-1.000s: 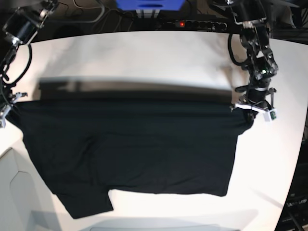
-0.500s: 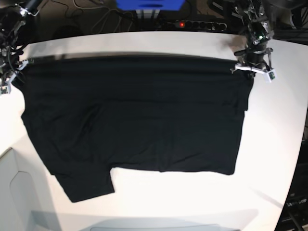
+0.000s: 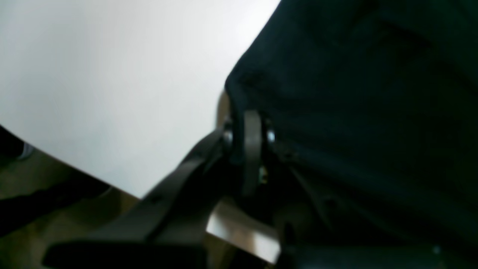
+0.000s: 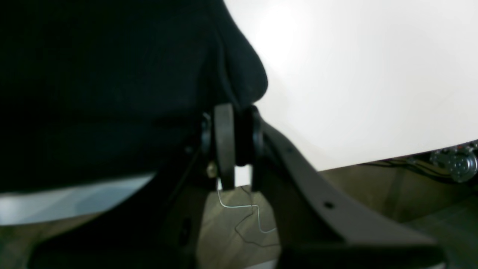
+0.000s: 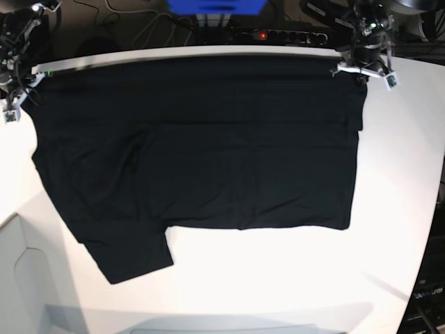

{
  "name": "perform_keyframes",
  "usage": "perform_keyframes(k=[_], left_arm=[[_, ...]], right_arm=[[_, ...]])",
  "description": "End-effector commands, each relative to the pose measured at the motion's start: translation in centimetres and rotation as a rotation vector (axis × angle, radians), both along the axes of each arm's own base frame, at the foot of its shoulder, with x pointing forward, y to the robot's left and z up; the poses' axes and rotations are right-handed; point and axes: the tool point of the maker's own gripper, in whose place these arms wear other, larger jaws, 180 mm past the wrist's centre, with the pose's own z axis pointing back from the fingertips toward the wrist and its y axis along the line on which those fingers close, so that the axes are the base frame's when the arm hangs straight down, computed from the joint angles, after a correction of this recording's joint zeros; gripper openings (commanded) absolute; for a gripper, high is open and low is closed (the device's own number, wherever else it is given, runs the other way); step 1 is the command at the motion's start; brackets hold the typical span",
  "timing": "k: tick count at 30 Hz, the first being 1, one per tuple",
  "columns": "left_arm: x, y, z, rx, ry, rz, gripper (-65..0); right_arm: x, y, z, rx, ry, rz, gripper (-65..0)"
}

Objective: Fold the T-shirt properly
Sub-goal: 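Drag the shirt back toward the robot with both grippers and release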

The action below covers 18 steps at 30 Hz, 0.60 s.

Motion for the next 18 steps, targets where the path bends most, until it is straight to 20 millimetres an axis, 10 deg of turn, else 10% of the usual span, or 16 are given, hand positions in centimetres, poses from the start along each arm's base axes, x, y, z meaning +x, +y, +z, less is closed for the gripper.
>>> perform_keyframes(k=[1, 11, 18], left_arm=[[0.1, 1.3, 1.3, 0.056, -0.027, 0.006, -65.0], [0.0, 1.4, 1.1, 0.052, -0.015, 0.006, -64.9], [0.0, 1.2, 1.3, 0.049, -0.019, 0.007, -59.6]], right_arm=[[0.3, -0.9, 1.0, -0.038, -0.015, -0.005, -65.0], [-1.9, -0.6, 0.0, -0.029, 0.037, -0.005, -65.0], [-2.3, -0.7, 0.1, -0.034, 0.039, -0.009, -52.3]])
